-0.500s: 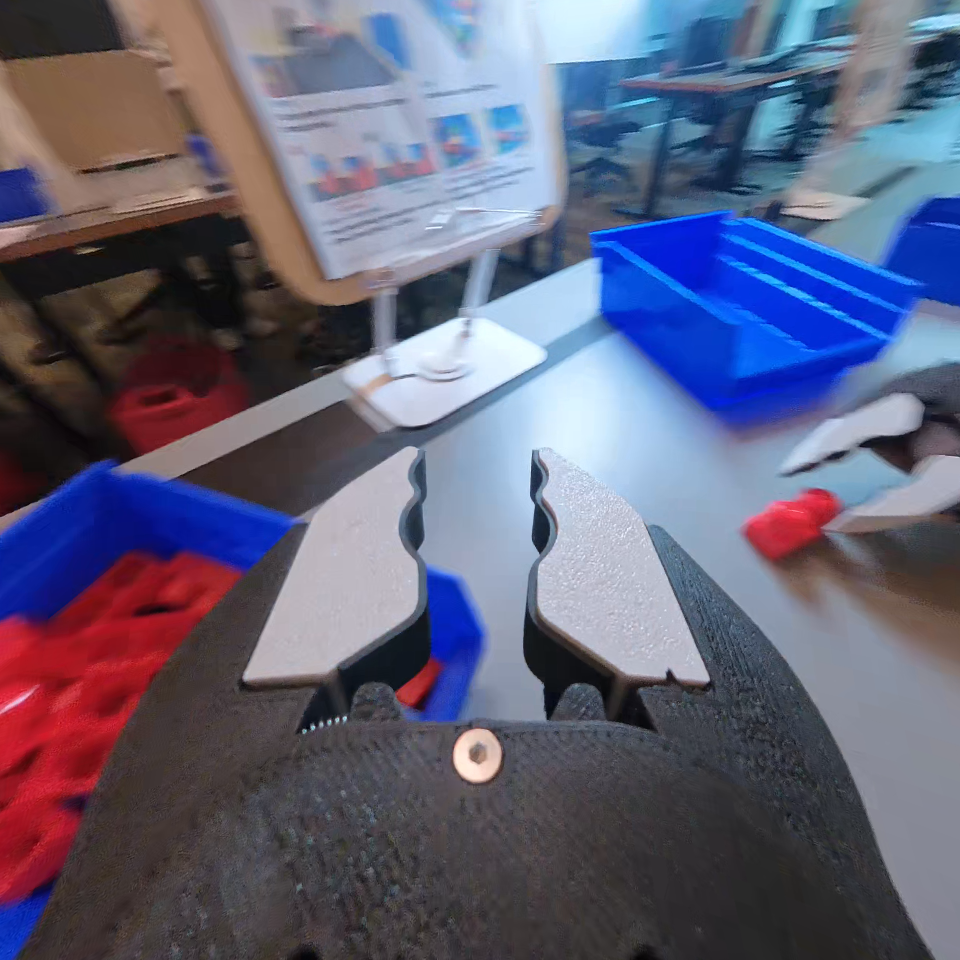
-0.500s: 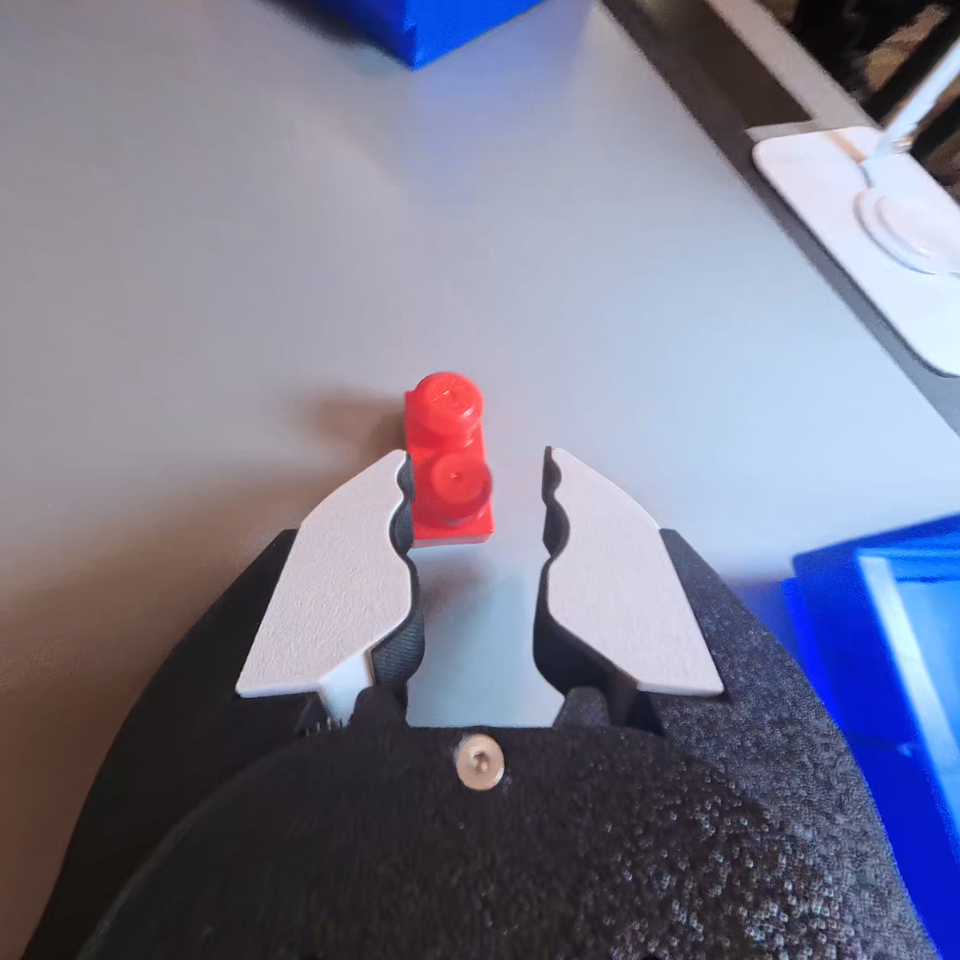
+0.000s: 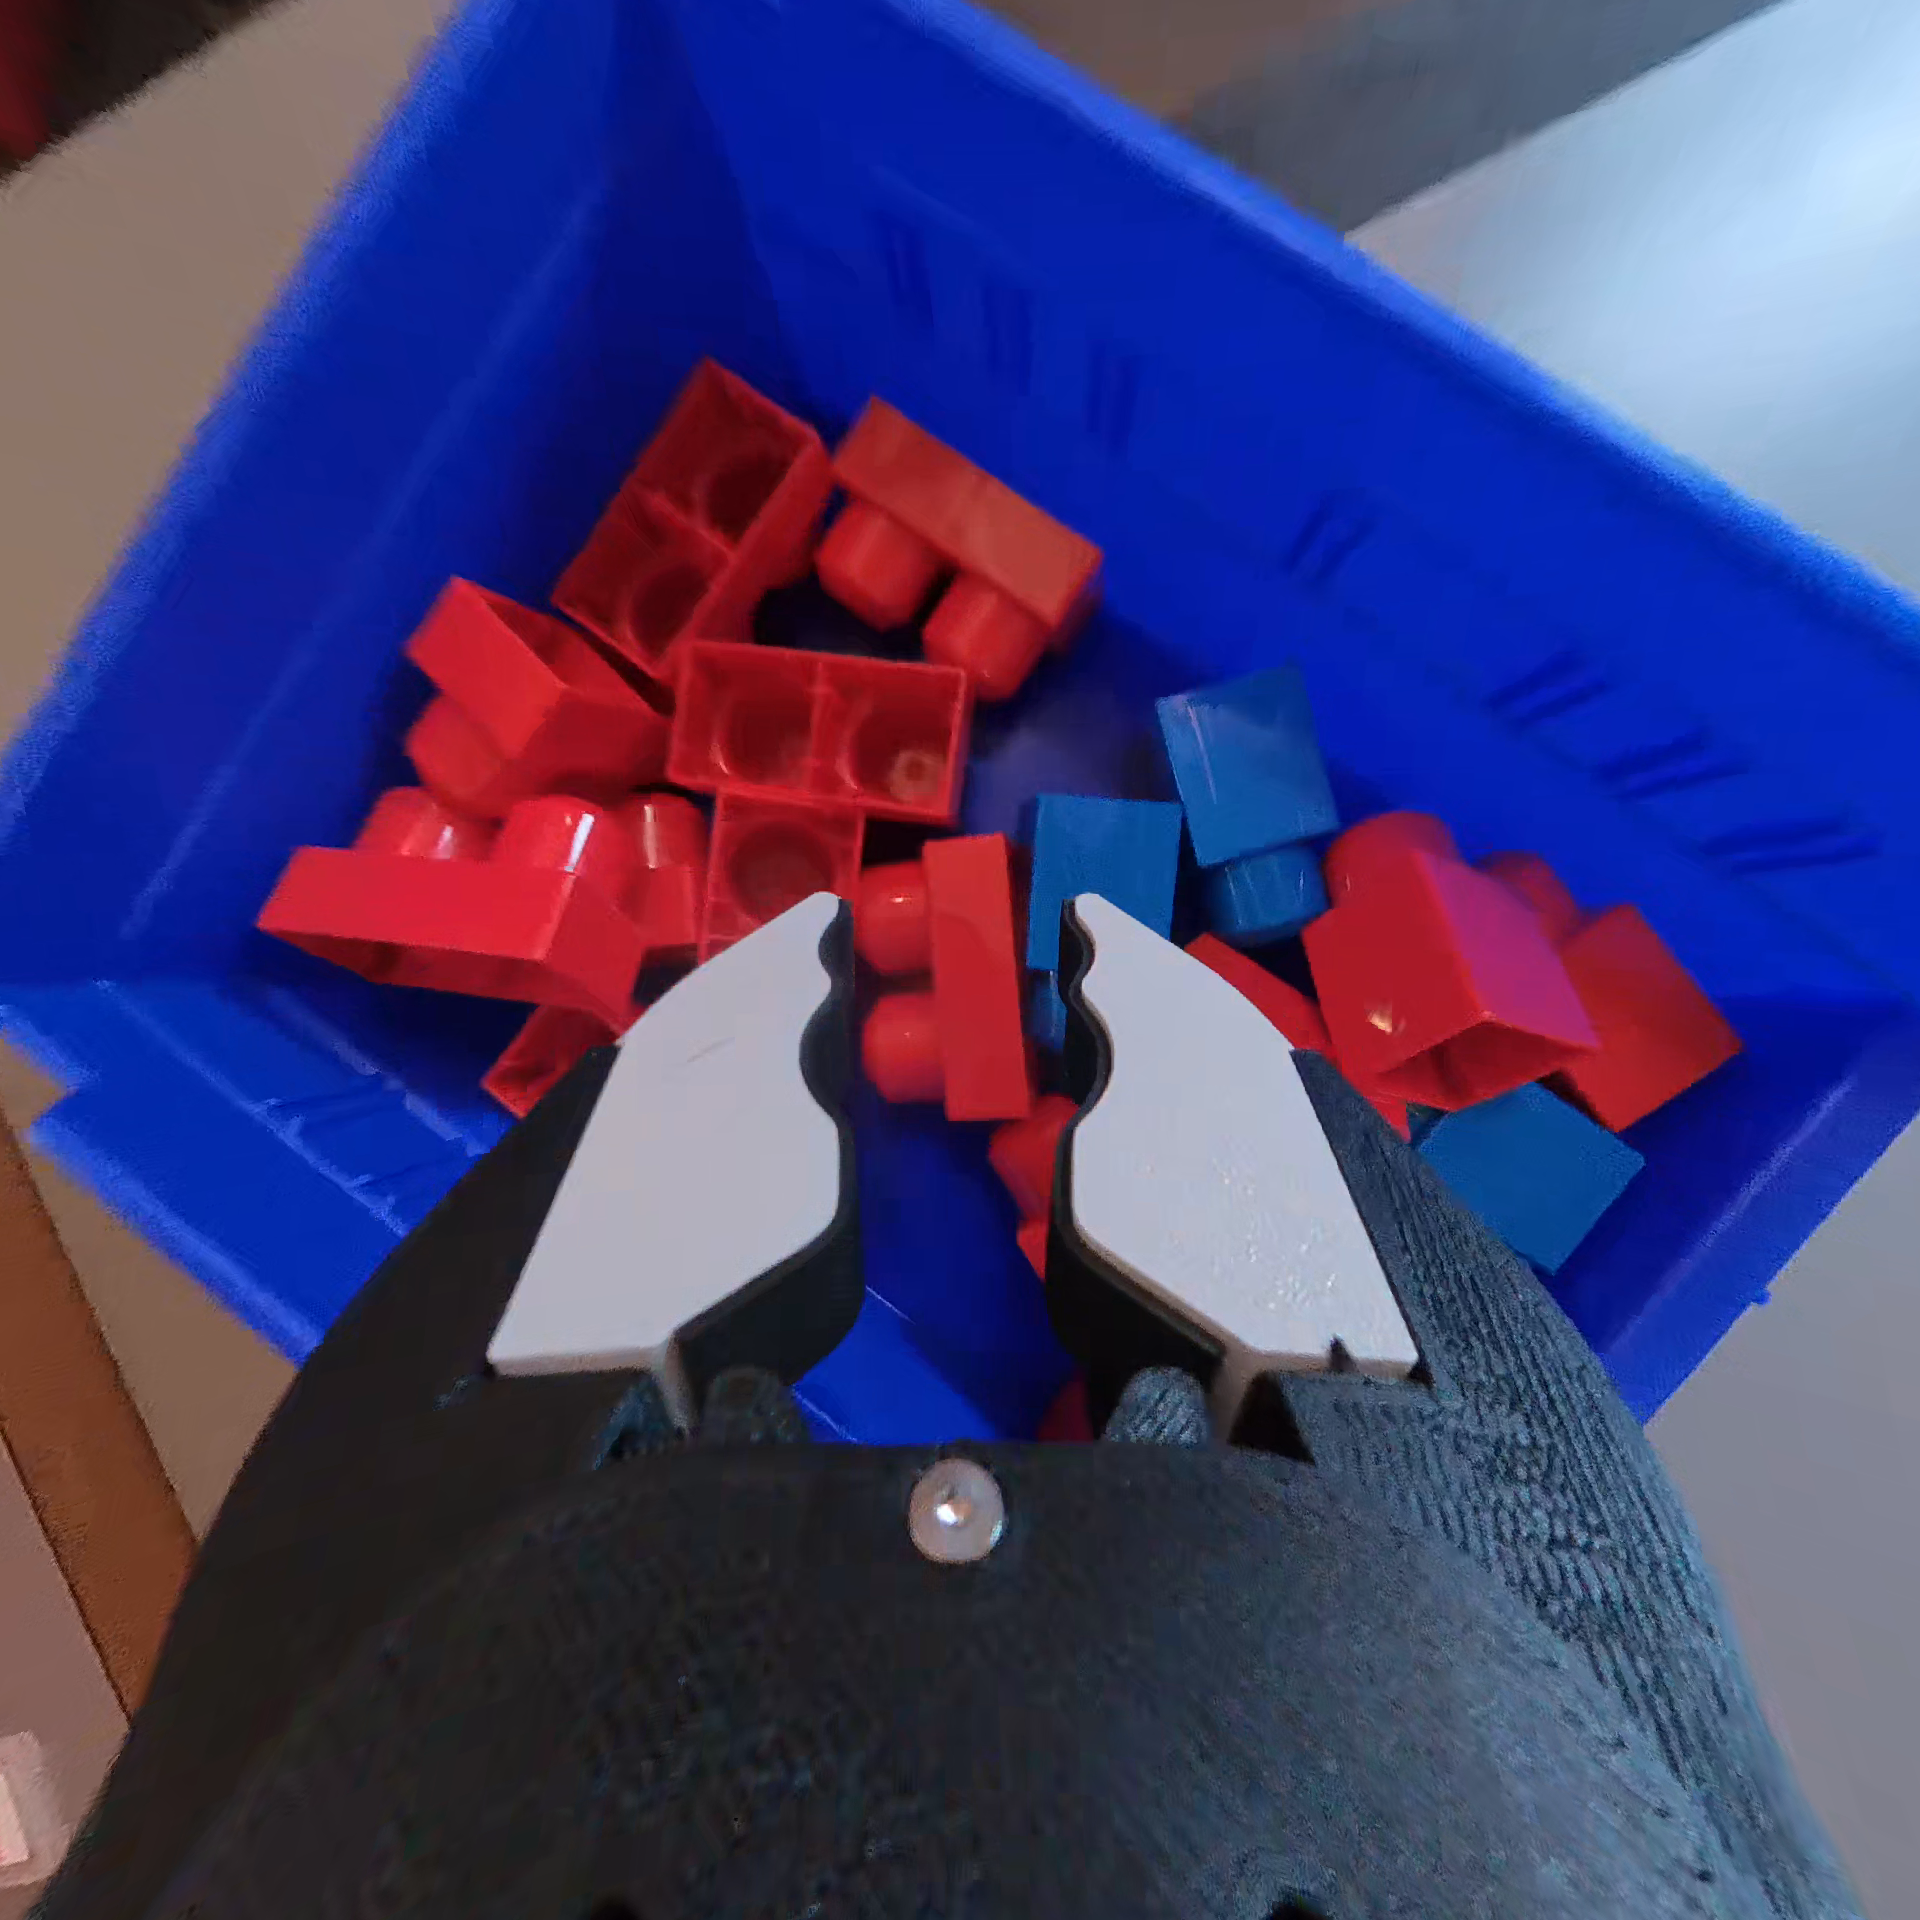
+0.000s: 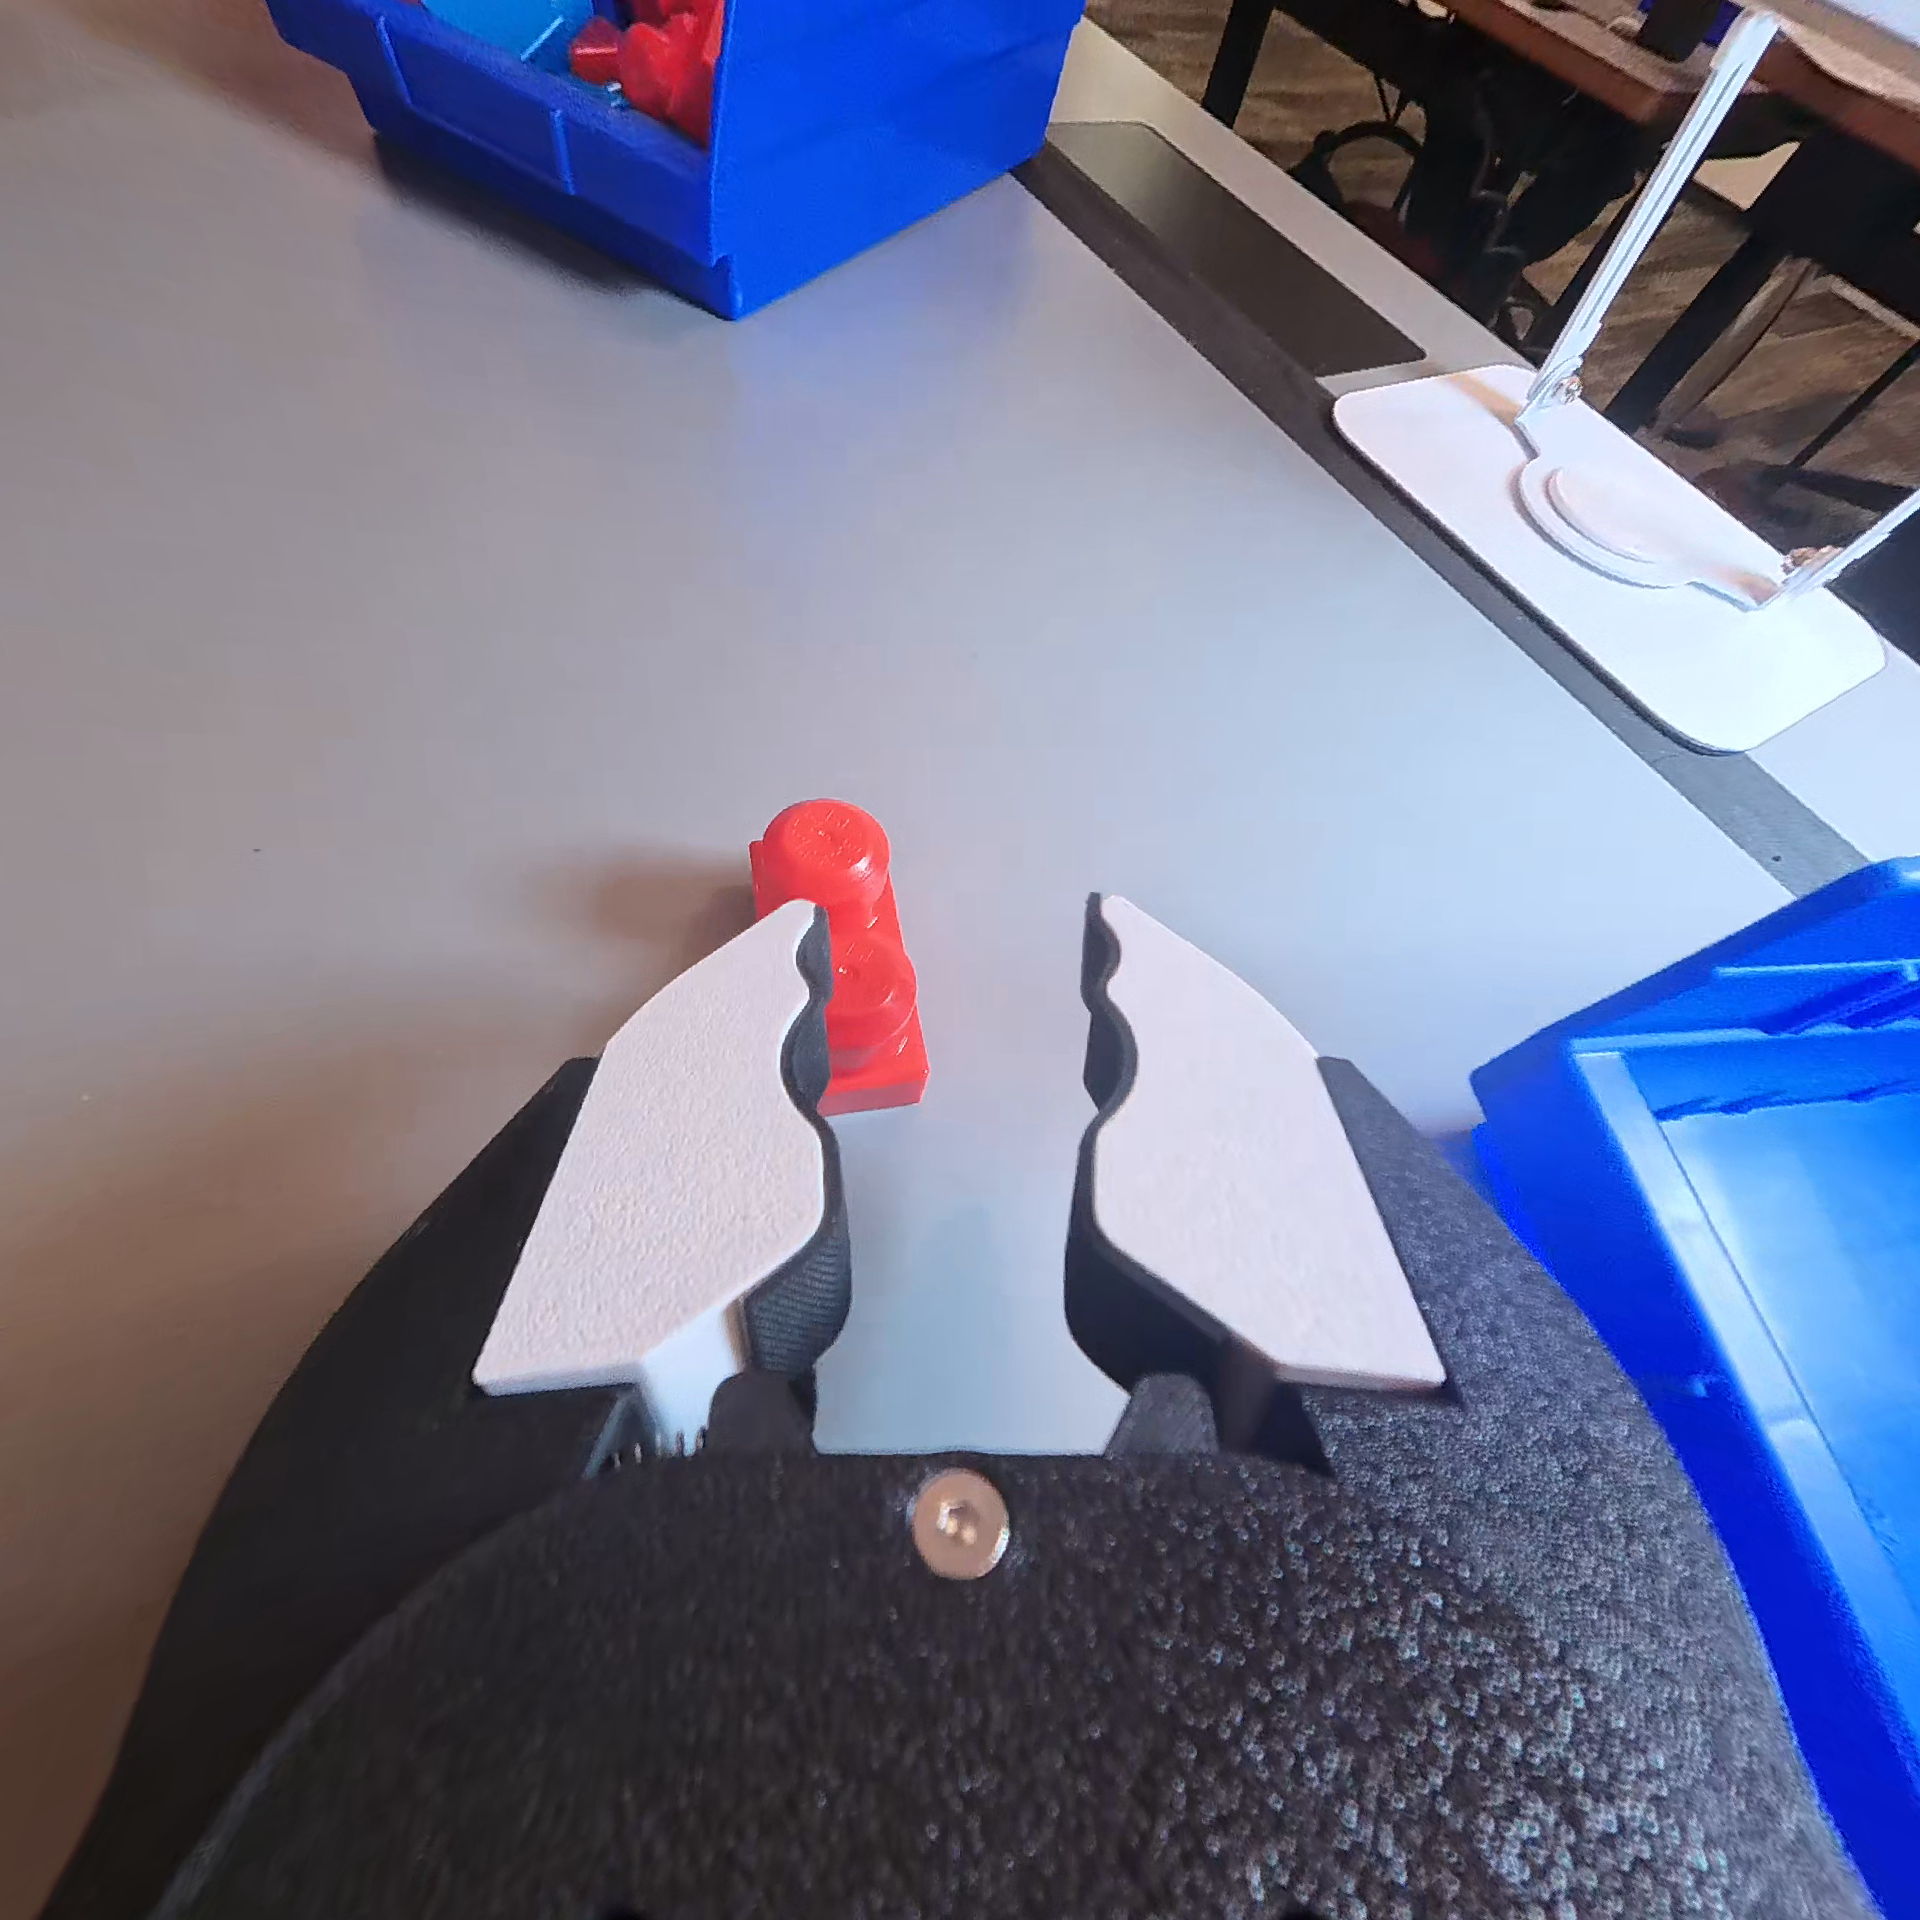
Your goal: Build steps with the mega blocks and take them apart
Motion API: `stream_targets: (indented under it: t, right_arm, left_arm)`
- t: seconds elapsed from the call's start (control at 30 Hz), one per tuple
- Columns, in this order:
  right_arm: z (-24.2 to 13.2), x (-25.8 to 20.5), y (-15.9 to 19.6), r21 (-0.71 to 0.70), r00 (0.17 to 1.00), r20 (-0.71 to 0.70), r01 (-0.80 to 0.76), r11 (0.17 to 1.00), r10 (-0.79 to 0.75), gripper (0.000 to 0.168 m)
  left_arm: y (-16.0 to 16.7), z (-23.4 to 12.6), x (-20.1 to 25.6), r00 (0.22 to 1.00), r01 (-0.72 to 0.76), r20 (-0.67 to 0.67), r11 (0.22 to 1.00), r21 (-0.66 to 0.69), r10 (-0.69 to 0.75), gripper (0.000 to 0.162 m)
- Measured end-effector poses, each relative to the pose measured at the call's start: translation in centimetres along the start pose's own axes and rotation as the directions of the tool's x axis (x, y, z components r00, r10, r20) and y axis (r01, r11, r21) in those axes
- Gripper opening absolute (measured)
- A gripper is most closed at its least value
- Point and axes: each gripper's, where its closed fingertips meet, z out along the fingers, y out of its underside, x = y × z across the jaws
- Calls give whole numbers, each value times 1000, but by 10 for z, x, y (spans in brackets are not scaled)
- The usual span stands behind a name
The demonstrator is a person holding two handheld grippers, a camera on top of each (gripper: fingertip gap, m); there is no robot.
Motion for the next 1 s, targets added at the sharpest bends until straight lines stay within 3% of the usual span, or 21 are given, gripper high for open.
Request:
stream_targets:
  t: [0.2,0.43,0.7,0.87,1.0]
  right_arm:
    - [3,-5,6,-18,1000,22,20,1000,-19,45]
    - [4,-9,7,-25,999,32,33,999,-32,43]
    - [4,-12,8,-36,998,27,57,998,-56,42]
    - [2,-10,6,-26,998,12,62,998,-62,41]
    - [-2,-5,-3,25,999,-6,32,999,-32,41]
  left_arm:
    - [21,13,13,996,-82,-61,981,-176,72,37]
    - [14,22,34,985,-134,-129,973,-190,110,40]
    - [20,51,28,962,-262,-14,906,-333,273,41]
    - [12,44,20,946,-300,30,908,-294,322,39]
    - [-31,0,17,950,-286,133,958,-6,284,39]
